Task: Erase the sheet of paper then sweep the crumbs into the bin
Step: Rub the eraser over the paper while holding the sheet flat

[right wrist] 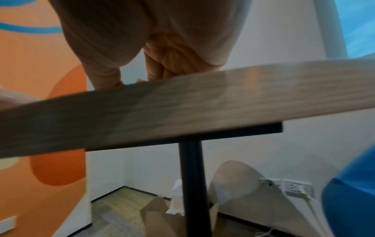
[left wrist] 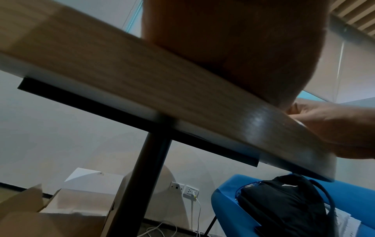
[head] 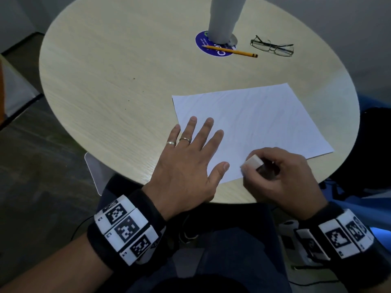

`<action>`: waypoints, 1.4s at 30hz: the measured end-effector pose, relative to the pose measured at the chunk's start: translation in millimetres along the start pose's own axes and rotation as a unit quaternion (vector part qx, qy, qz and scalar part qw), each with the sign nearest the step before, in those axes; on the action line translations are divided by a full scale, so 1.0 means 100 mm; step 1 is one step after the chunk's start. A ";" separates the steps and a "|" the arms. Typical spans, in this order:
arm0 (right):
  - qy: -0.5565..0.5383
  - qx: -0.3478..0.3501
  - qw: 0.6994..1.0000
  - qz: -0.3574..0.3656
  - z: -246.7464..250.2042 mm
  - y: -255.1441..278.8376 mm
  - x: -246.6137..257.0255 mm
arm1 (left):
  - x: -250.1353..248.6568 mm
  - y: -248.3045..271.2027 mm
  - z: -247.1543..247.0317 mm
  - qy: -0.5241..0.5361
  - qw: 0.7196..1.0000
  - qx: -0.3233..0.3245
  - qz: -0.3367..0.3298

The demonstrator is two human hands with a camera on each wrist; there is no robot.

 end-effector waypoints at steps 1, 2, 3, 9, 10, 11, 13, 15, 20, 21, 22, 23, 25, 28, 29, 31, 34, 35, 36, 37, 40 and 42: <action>-0.007 0.003 1.000 -0.019 0.05 -0.01 -0.07 | 0.00 0.00 0.00 0.004 1.000 0.000 0.000; -0.010 -0.001 0.999 -0.039 0.10 -0.02 -0.14 | 0.00 0.00 0.00 0.006 1.000 0.000 0.000; -0.006 -0.009 0.999 -0.049 0.15 -0.03 -0.19 | -0.01 0.00 0.00 0.006 1.000 0.001 0.001; -0.008 -0.013 1.000 -0.003 -0.03 -0.02 -0.01 | 0.00 0.00 0.01 -0.003 1.000 0.001 0.002; -0.006 -0.010 1.000 -0.013 -0.02 -0.04 -0.04 | 0.00 0.00 0.00 -0.001 1.000 0.001 0.001; -0.013 -0.011 0.999 -0.035 0.03 -0.05 -0.11 | 0.00 0.00 0.00 0.000 1.000 0.003 0.001; -0.016 -0.029 0.998 -0.058 0.11 -0.06 -0.20 | 0.01 0.01 0.00 0.001 1.000 0.007 0.000; -0.019 -0.054 0.998 -0.038 0.13 -0.05 -0.21 | 0.01 0.03 0.04 0.005 1.000 0.011 -0.015; -0.038 -0.038 0.999 -0.001 -0.14 -0.05 -0.03 | 0.03 0.30 0.08 0.034 0.993 0.020 -0.111; -0.046 -0.037 0.998 -0.006 -0.18 -0.06 -0.01 | 0.05 0.38 0.07 0.028 0.993 0.027 -0.115; -0.052 -0.037 0.998 -0.007 -0.20 -0.07 0.02 | 0.07 0.44 0.06 0.021 0.993 0.033 -0.112; -0.054 -0.036 0.998 -0.004 -0.22 -0.09 0.04 | 0.10 0.50 0.06 0.016 0.994 0.035 -0.106; -0.056 -0.034 0.998 0.000 -0.24 -0.11 0.07 | 0.13 0.55 0.09 0.020 0.995 0.031 -0.098; -0.068 -0.036 0.997 -0.015 -0.26 -0.11 0.11 | 0.16 0.57 0.13 0.014 0.994 0.025 -0.102; -0.075 -0.041 0.996 -0.023 -0.26 -0.10 0.12 | 0.16 0.57 0.12 0.001 0.994 0.027 -0.109; -0.095 -0.052 0.993 -0.035 -0.23 -0.09 0.11 | 0.17 0.58 0.09 -0.036 0.991 0.035 -0.126; -0.093 -0.071 0.993 -0.029 -0.15 -0.07 0.07 | 0.19 0.54 0.03 -0.079 0.986 0.041 -0.138; -0.092 -0.076 0.992 -0.028 -0.11 -0.06 0.04 | 0.19 0.53 0.02 -0.082 0.987 0.038 -0.134; -0.097 -0.078 0.992 -0.029 -0.09 -0.05 0.03 | 0.19 0.52 0.01 -0.080 0.988 0.034 -0.128; -0.098 -0.078 0.992 -0.027 -0.07 -0.04 0.02 | 0.19 0.52 0.01 -0.078 0.989 0.030 -0.124; -0.064 -0.056 0.996 -0.003 -0.10 0.01 0.05 | 0.17 0.52 -0.01 -0.086 0.988 0.024 -0.123; -0.042 -0.033 0.998 0.019 -0.17 0.02 0.06 | 0.17 0.51 -0.01 -0.092 0.987 0.023 -0.126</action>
Point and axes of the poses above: each hand's wrist, its own y-axis away from the middle knuckle, its own z-axis out of the back of the hand, x = y × z, the point moved 1 cm from there along -y, towards the middle knuckle, and after that the axes turned 4 degrees about y, right-handed, at the moved point
